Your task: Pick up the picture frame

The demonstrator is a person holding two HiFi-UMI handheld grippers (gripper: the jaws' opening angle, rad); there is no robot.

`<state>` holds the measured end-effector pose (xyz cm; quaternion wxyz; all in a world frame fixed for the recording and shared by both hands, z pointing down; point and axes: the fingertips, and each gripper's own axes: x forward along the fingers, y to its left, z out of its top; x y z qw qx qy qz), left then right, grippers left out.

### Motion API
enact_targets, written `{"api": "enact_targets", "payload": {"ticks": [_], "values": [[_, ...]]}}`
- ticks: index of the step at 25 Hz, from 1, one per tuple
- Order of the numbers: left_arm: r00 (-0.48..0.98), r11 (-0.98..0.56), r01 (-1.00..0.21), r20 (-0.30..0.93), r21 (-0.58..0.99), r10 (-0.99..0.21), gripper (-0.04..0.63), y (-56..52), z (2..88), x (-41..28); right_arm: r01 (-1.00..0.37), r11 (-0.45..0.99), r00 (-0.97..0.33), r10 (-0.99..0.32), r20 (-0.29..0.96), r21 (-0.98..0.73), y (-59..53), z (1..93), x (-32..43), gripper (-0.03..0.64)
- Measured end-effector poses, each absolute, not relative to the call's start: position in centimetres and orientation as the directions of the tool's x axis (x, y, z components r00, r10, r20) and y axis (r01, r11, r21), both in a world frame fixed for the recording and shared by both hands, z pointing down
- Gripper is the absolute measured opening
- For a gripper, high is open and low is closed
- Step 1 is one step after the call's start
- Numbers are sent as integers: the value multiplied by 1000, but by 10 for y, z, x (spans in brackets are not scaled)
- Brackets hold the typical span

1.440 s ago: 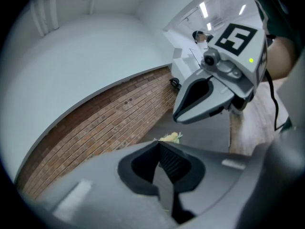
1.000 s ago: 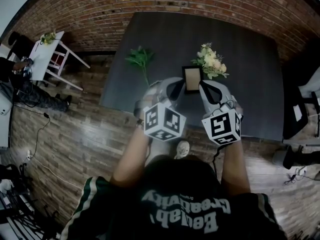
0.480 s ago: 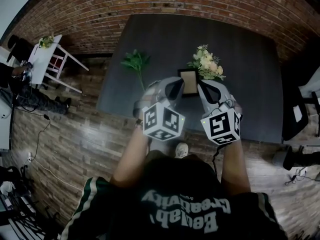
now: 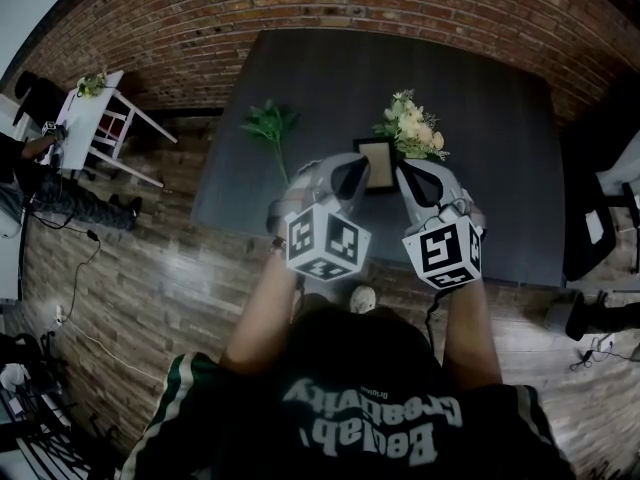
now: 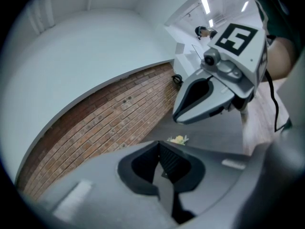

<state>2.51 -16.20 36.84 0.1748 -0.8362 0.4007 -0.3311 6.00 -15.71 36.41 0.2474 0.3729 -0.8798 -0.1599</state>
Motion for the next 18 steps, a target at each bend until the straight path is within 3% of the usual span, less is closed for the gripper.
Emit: {"api": "enact_targets", "payload": {"ticks": [18], "values": [[468,-623,-552,412,-554,-781,2,-157,370,22,-575,666,-593,-739,318,475,-153,364,55,6]]}}
